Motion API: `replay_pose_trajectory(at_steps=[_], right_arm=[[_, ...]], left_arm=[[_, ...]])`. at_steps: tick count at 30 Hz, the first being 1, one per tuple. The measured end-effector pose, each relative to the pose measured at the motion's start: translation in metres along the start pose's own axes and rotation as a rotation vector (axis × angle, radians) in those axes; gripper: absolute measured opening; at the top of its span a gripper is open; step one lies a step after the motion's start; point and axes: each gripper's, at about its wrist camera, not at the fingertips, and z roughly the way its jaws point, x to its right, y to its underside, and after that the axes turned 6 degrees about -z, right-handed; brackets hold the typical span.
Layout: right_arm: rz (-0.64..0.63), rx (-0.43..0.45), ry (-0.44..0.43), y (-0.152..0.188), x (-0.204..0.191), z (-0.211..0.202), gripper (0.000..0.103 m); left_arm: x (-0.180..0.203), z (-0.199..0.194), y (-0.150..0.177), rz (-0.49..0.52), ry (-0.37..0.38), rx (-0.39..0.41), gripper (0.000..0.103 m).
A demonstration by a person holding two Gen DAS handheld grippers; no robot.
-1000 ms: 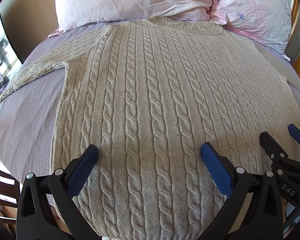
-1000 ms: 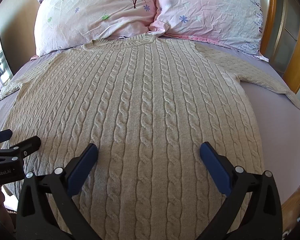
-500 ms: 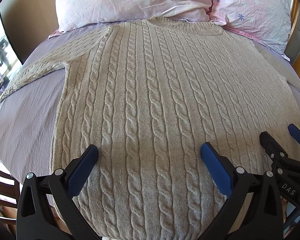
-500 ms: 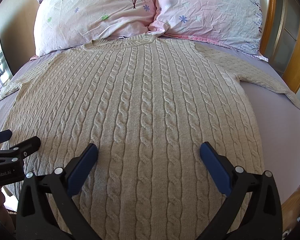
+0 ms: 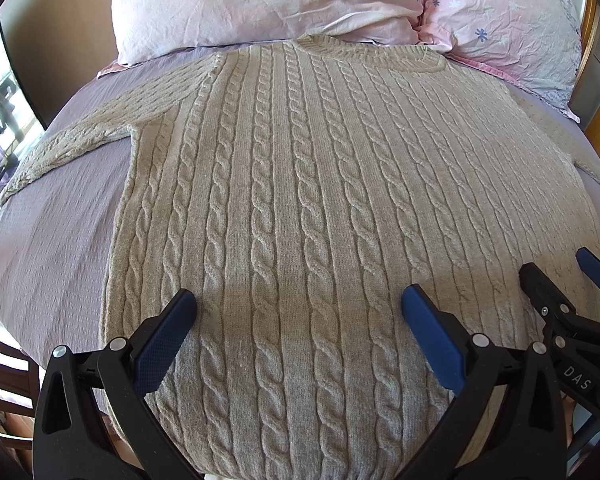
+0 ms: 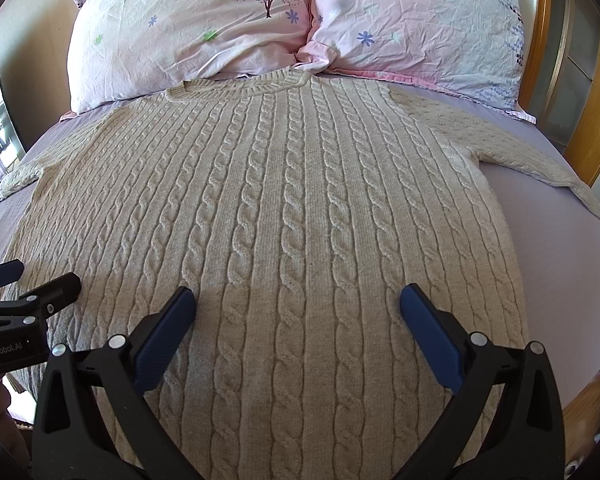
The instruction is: Fold small clothes
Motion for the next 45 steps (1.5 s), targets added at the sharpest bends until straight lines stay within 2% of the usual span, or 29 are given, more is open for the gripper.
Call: replay_pose_trajectory(at_steps=[37,40,42,44,45], right_arm=[[-0.011,-0.028,-0.001,-0.002,-0.001,0.001,0.101],[-0.055,0.025,-0.032,0.001,0.001,-0.001,0.101],[-0.123,0.041,-0.096,-0.002,0.007,-0.002,0.101],[-0.072,0.063,-0.126,-0.009,0.035,-0.010,0.101],[-0.003,0.113,-0.131,-0.013,0.060,-0.020,0.101]], left_arm=[[0.001,0.001,-0.005,0.004,0.002,-0.011,0.102],[0.000,0.003,-0.008,0.010,0.005,-0.016,0.102],[0.001,0.003,-0.009,0.015,0.007,-0.010,0.102],[0.003,0.002,-0.007,0.028,0.011,0.011,0.102],[0.002,0.001,-0.007,0.035,0.015,0.015,0.102]])
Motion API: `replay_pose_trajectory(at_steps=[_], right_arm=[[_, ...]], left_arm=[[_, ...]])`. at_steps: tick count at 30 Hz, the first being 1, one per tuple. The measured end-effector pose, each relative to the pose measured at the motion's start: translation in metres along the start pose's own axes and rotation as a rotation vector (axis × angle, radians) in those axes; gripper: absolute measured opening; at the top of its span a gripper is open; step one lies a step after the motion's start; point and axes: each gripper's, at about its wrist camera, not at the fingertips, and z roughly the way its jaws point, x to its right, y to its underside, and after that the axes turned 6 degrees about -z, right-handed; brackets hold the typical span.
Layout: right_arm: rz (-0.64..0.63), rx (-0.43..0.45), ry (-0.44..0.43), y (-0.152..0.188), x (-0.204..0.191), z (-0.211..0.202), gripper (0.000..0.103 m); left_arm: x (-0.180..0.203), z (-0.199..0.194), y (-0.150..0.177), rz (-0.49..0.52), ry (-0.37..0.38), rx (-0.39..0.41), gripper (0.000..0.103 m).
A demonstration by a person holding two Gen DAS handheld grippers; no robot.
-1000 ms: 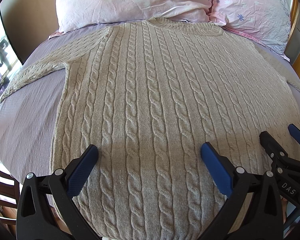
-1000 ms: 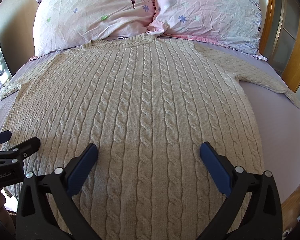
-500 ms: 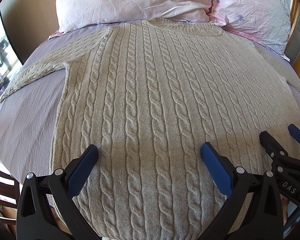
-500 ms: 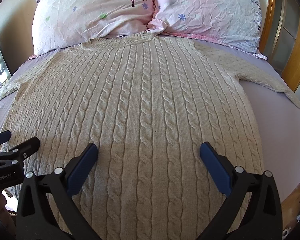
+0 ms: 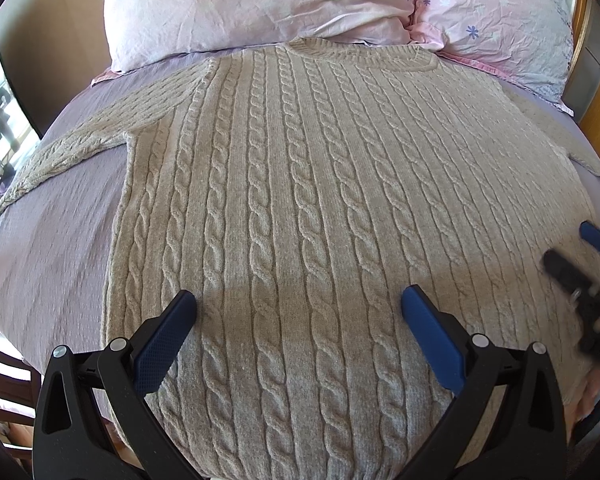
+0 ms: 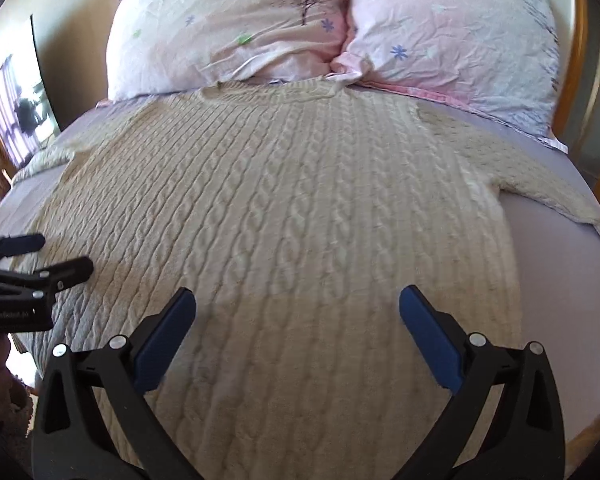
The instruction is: Fold small clothes
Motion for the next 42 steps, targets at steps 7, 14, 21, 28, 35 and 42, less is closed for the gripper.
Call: replay_pose_trajectory(at_steps=[7,14,21,28,35,42], right_arm=[[0.842,0.240,0.111,0.013,0.261,-0.051,0.069],[1.303,0.244,0.127,0.064,0.387,-0.030,0.054],[1.362,0.230,0.176,0.058,0.418,-0.002,0.007],[0.702,0.361,0.099,-0.082,0.268,-0.034,0.007],[0.170,0.232,-0.367,-0.159,0.006,0.029,0.007],[0.047,-0.033,-0.600,-0.133,-0.099,0.086,0.057]], left_arm=[[-0.037,-0.009,-0.012,-0.118,0.236,0.108,0.102],[-0.107,-0.010,-0.030,-0.372,0.386,0.288,0.102],[-0.171,-0.016,-0.050,-0.437,0.215,0.388,0.102],[-0.253,-0.014,-0.056,-0.580,0.098,0.427,0.102],[-0.311,-0.004,-0.062,-0.813,0.153,0.397,0.102],[-0.351,0.021,-0.067,-0.987,0.171,0.315,0.084]])
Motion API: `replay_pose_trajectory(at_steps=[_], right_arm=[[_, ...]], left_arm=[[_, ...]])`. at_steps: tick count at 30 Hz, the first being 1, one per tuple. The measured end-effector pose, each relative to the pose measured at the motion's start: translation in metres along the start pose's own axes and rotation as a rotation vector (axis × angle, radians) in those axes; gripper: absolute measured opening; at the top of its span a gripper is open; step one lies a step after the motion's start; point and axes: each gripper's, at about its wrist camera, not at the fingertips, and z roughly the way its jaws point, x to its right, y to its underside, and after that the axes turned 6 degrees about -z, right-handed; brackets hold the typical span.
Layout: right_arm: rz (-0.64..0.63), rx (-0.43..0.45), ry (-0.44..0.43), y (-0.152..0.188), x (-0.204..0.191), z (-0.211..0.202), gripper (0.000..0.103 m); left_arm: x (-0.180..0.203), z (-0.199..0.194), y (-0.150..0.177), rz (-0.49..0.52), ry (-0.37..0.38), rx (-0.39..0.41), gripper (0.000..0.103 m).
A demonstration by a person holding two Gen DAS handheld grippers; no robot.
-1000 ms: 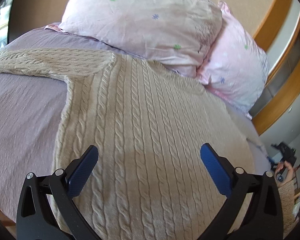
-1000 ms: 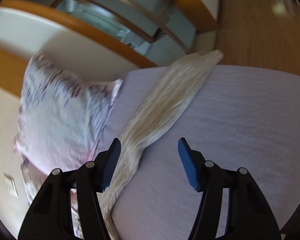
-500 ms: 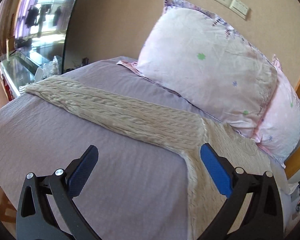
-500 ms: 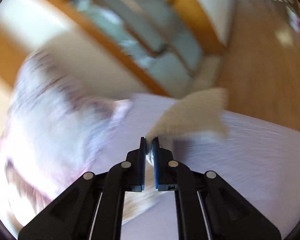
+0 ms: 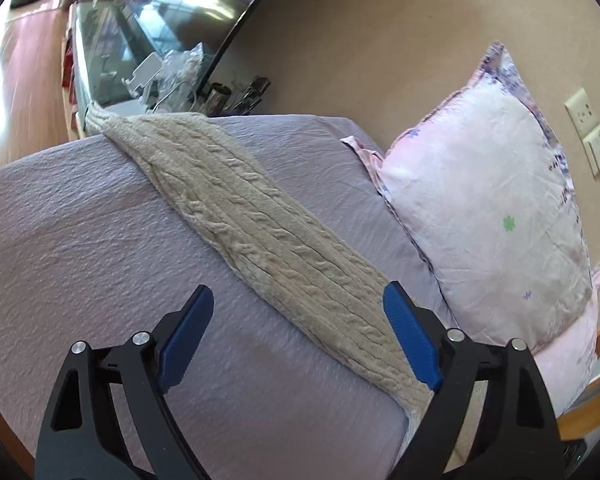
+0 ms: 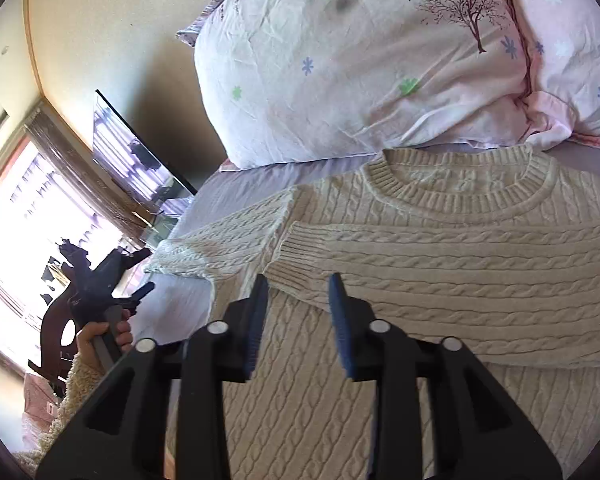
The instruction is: Fold small clothes
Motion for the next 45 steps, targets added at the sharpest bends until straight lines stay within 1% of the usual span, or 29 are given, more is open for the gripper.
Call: replay_pose_trajectory(at_steps=[1,2,6,9,10,11,13,15,17,19,21,23,24,25,26,27,28,29,30,32,33,34,36,38,40,42,43,44,45], right_arm=[[0.008,0.045,0.021,0.000,0.003,-0.016,0.064],[0.022,0.086,0.035,0.003,0.005,-0.036,0.071],[0.089,0.169,0.076,0.003,0.038,-0.080,0.076],[0.100,0.184,0.119,0.007,0.059,-0.093,0.078],[0.106,0.187,0.123,0.009,0.064,-0.097,0.078],[0.112,0.188,0.124,0.010,0.069,-0.102,0.078],[0.118,0.194,0.130,0.013,0.076,-0.107,0.078],[0.118,0.201,0.130,0.015,0.082,-0.109,0.078],[0.117,0.219,0.137,0.015,0.085,-0.115,0.078],[0.117,0.241,0.145,0.015,0.087,-0.120,0.078],[0.132,0.258,0.146,0.014,0.091,-0.123,0.078],[0.162,0.260,0.129,0.014,0.099,-0.120,0.078],[0.186,0.250,0.120,0.014,0.104,-0.115,0.080],[0.221,0.227,0.116,0.014,0.112,-0.109,0.080],[0.256,0.202,0.120,0.016,0.121,-0.103,0.080],[0.294,0.175,0.129,0.018,0.130,-0.098,0.079],[0.324,0.152,0.143,0.021,0.139,-0.095,0.077],[0.350,0.136,0.154,0.023,0.147,-0.094,0.069],[0.373,0.125,0.166,0.026,0.155,-0.094,0.060],[0.402,0.113,0.194,0.028,0.166,-0.095,0.057],[0.410,0.103,0.206,0.027,0.170,-0.093,0.056],[0.418,0.096,0.210,0.025,0.172,-0.090,0.055],[0.445,0.077,0.219,0.021,0.179,-0.079,0.050],[0.484,0.062,0.220,0.017,0.187,-0.067,0.044],[0.535,0.052,0.235,0.016,0.198,-0.056,0.039],[0.567,0.078,0.244,0.014,0.201,-0.052,0.033],[0.566,0.089,0.260,0.011,0.201,-0.051,0.028],[0.550,0.107,0.262,0.009,0.200,-0.050,0.011],[0.528,0.133,0.250,0.007,0.198,-0.052,0.009]], left_arm=[[-0.008,0.004,-0.006,-0.041,-0.005,-0.007,0.080],[-0.015,0.005,-0.012,-0.076,0.014,0.005,0.079],[-0.040,0.010,-0.038,-0.226,0.050,0.030,0.068],[-0.056,0.013,-0.055,-0.304,0.054,0.041,0.056],[-0.058,0.015,-0.059,-0.312,0.045,0.044,0.049],[-0.059,0.017,-0.064,-0.309,0.023,0.049,0.043],[-0.051,0.022,-0.069,-0.276,-0.031,0.039,0.014],[-0.025,0.017,-0.065,-0.211,-0.006,0.052,0.009],[0.026,0.008,-0.053,-0.049,0.063,0.057,0.008],[0.094,-0.002,-0.019,0.146,0.183,0.027,0.008],[0.160,-0.010,0.038,0.352,0.322,-0.049,0.008],[0.218,-0.011,0.115,0.564,0.464,-0.191,0.008],[0.237,-0.006,0.155,0.654,0.507,-0.272,0.014],[0.254,0.003,0.201,0.754,0.530,-0.362,0.035],[0.263,0.012,0.244,0.854,0.525,-0.436,0.047],[0.268,0.017,0.281,0.953,0.506,-0.485,0.058],[0.267,0.018,0.311,1.049,0.484,-0.506,0.057],[0.262,0.015,0.328,1.116,0.476,-0.503,0.057],[0.255,0.010,0.334,1.142,0.480,-0.488,0.057],[0.237,-0.005,0.317,1.098,0.504,-0.461,0.062],[0.228,-0.012,0.302,1.053,0.509,-0.437,0.070],[0.217,-0.019,0.284,1.005,0.503,-0.396,0.076],[0.196,-0.030,0.250,0.948,0.458,-0.315,0.077],[0.169,-0.036,0.224,0.895,0.385,-0.273,0.077],[0.141,-0.039,0.204,0.822,0.327,-0.285,0.077],[0.115,-0.038,0.192,0.762,0.279,-0.312,0.077],[0.102,-0.038,0.189,0.738,0.256,-0.320,0.077],[0.095,-0.036,0.189,0.721,0.243,-0.327,0.077],[0.087,-0.036,0.189,0.705,0.237,-0.336,0.077]])
